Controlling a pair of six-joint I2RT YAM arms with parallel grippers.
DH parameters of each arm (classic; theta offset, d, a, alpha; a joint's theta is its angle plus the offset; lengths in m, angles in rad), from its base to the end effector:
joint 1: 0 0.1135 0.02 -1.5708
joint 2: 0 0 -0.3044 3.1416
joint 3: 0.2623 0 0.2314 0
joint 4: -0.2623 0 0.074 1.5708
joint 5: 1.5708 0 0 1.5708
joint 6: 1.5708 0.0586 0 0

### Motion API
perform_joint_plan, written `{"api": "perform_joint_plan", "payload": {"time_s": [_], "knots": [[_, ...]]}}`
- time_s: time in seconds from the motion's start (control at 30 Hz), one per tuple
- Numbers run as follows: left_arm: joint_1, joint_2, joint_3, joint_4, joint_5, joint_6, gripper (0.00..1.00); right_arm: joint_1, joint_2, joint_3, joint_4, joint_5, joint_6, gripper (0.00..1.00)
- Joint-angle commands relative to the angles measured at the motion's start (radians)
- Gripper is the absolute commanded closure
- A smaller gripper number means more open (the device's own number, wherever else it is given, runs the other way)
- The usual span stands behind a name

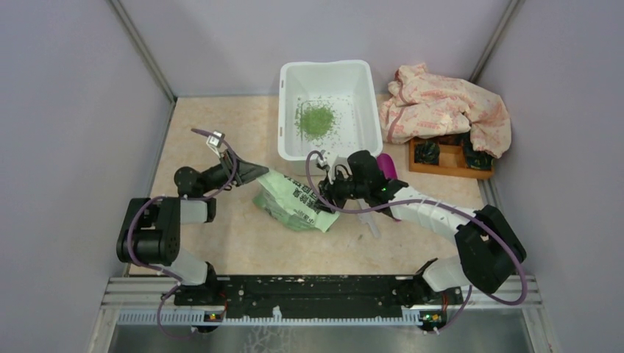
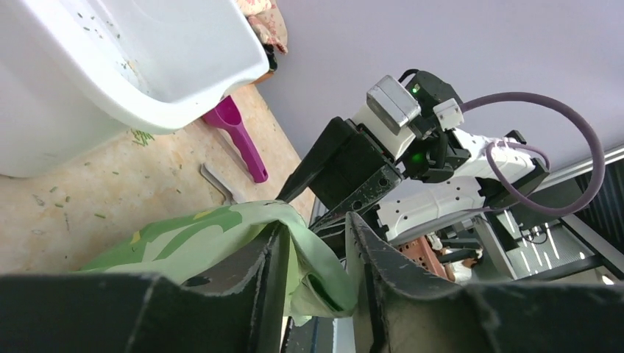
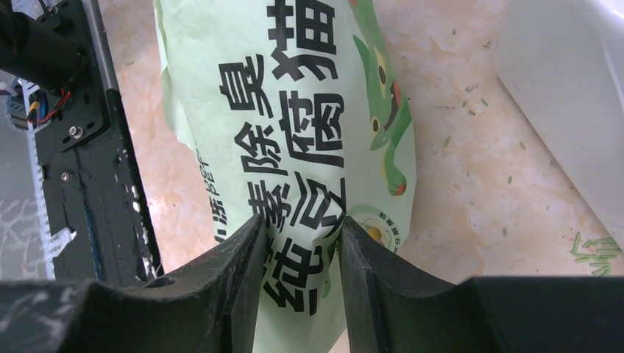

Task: Fill the litter box with clean litter
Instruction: Close the cat litter bag at the center of the board.

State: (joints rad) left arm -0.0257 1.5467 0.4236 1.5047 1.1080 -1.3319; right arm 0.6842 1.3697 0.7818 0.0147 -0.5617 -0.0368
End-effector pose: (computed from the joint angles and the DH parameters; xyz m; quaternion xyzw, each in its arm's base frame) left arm 0.2550 -0.0590 0.2796 0.0566 0.6432 -0.6717 0.3633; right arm 0.1990 0.2026 0.2707 -0.4217 0.7427 0.3770 0.3583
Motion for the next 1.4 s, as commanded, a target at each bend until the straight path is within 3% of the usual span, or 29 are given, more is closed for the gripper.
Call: {"api": "perform_joint_plan", "payload": {"time_s": [0.0, 0.17, 0.3, 0.37, 0.4, 0.47, 0.53, 0.6, 0.67, 0.73, 0.8, 0.9, 0.97, 1.03, 1.2, 1.37], "knots": [[0.010, -0.005, 0.029, 0.286, 0.012, -0.022, 0.59, -0.004, 0.004, 0.008, -0.012, -0.014, -0.013, 0.63], [0.040, 0.003, 0.036, 0.285, 0.011, -0.088, 0.55, -0.003, 0.027, 0.042, -0.050, 0.000, -0.020, 0.85], [0.057, -0.033, 0.042, 0.272, -0.014, -0.191, 0.54, 0.000, 0.008, 0.047, -0.060, 0.027, -0.017, 0.97], [0.057, -0.085, 0.030, 0.167, -0.041, -0.188, 0.55, 0.006, 0.000, 0.050, -0.066, 0.042, -0.018, 1.00], [0.056, -0.126, 0.026, 0.075, -0.051, -0.161, 0.55, 0.013, -0.005, 0.053, -0.073, 0.058, -0.020, 1.00], [0.055, -0.236, 0.044, -0.265, -0.079, -0.034, 0.55, 0.027, -0.015, 0.062, -0.088, 0.087, -0.029, 1.00], [0.042, -0.368, 0.121, -0.761, -0.150, 0.169, 0.52, 0.043, -0.028, 0.065, -0.094, 0.118, -0.033, 1.00], [0.031, -0.471, 0.265, -1.258, -0.294, 0.381, 0.42, 0.063, -0.041, 0.066, -0.093, 0.155, -0.038, 1.00], [0.000, -0.515, 0.395, -1.576, -0.416, 0.482, 0.40, 0.090, -0.050, 0.068, -0.091, 0.181, -0.038, 1.00], [-0.001, -0.515, 0.488, -1.778, -0.490, 0.500, 0.40, 0.106, -0.050, 0.069, -0.086, 0.206, -0.035, 1.00], [-0.006, -0.489, 0.556, -1.924, -0.505, 0.495, 0.42, 0.117, -0.050, 0.070, -0.080, 0.221, -0.032, 1.00], [-0.074, -0.458, 0.624, -2.099, -0.612, 0.448, 0.37, 0.129, -0.066, 0.062, -0.067, 0.261, -0.026, 1.00], [-0.182, -0.450, 0.661, -2.179, -0.732, 0.389, 0.25, 0.138, -0.083, 0.056, -0.062, 0.310, -0.024, 1.00], [-0.249, -0.428, 0.697, -2.270, -0.805, 0.326, 0.03, 0.149, -0.091, 0.062, -0.075, 0.355, -0.031, 1.00], [-0.381, -0.327, 0.833, -2.513, -0.920, 0.205, 0.01, 0.201, -0.104, 0.080, -0.097, 0.462, -0.061, 1.00], [-0.446, -0.248, 0.894, -2.602, -0.972, 0.128, 0.02, 0.284, -0.113, 0.063, -0.081, 0.554, -0.083, 1.00]]}}
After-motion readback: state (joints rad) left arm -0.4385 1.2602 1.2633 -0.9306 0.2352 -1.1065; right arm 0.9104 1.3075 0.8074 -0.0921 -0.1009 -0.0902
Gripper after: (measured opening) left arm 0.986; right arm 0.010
